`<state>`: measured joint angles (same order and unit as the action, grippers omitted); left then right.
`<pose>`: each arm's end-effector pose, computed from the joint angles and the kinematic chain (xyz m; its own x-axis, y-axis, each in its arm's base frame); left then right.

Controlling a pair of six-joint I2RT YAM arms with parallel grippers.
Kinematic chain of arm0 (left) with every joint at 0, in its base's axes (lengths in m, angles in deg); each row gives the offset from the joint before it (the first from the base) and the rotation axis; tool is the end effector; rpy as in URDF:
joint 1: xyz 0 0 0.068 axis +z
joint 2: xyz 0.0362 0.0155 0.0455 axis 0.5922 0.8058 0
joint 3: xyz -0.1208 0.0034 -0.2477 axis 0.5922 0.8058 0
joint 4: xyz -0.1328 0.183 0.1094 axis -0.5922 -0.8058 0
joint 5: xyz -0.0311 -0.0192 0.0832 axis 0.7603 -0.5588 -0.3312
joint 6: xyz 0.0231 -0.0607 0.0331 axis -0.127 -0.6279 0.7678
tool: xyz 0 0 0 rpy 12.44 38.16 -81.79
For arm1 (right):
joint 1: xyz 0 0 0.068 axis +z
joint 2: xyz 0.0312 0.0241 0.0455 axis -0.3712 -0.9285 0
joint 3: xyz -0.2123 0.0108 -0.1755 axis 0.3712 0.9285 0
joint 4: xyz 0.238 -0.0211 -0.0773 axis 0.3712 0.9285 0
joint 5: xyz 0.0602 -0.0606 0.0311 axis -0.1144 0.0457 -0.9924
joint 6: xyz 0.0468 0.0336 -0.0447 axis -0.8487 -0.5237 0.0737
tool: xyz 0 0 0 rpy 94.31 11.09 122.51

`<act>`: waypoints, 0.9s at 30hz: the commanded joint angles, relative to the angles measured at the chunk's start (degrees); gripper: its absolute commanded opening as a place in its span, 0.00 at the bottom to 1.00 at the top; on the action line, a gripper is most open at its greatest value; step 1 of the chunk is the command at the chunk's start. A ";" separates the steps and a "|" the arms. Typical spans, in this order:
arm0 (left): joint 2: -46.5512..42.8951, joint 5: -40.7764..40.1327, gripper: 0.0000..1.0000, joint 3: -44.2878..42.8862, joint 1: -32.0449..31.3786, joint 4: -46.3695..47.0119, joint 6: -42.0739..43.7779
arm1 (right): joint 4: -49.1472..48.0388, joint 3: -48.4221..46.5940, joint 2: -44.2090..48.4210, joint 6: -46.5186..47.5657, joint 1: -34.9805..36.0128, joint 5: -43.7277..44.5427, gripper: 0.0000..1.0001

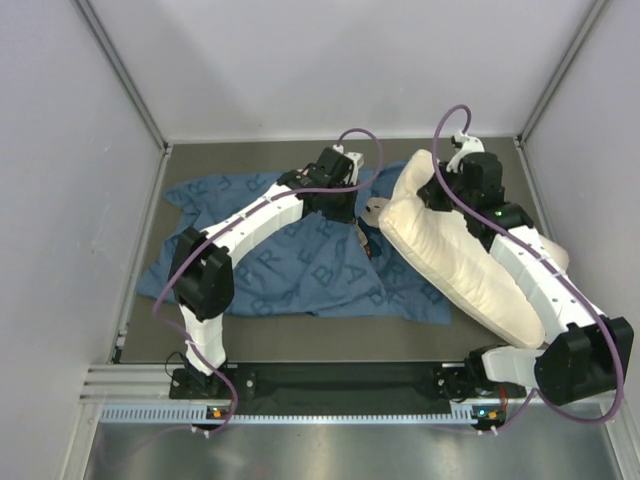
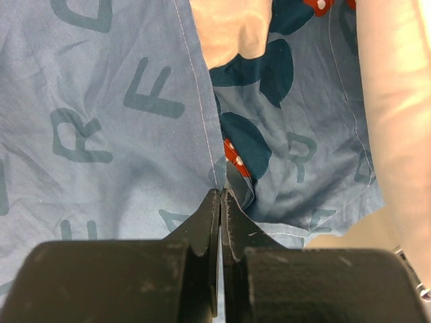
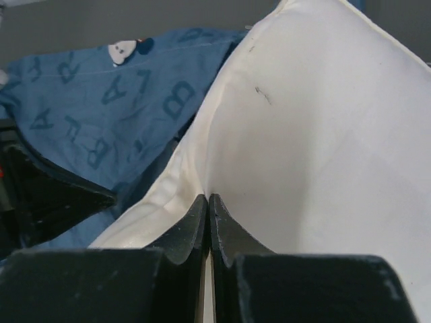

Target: Put the pillow into the pillowcase

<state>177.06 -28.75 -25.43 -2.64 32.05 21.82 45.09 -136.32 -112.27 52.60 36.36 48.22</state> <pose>0.3347 -0.2797 0.2709 -0.7980 0.1725 -0.5775 0.4191 0.8474 -0.3260 0.2820 0.0788 0.3255 -0.5415 0.2213 -0.8110 -0.1442 0.9260 0.3490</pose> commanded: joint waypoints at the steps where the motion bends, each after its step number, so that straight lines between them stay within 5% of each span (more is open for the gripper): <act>1: -1.08 0.16 0.00 0.10 0.11 2.50 0.71 | -12.35 -5.15 0.75 1.44 1.43 -7.70 0.00; 11: -1.61 -1.24 0.00 -2.28 0.20 1.27 0.27 | -17.38 2.57 -4.08 3.46 3.36 -19.38 0.00; 27: -3.01 -3.98 0.00 -2.46 0.38 -0.05 0.53 | -15.45 15.68 -0.82 8.91 7.32 -20.28 0.00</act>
<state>177.04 -32.81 -26.96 -2.47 30.79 21.82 32.44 -120.26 -115.11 59.13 43.88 28.70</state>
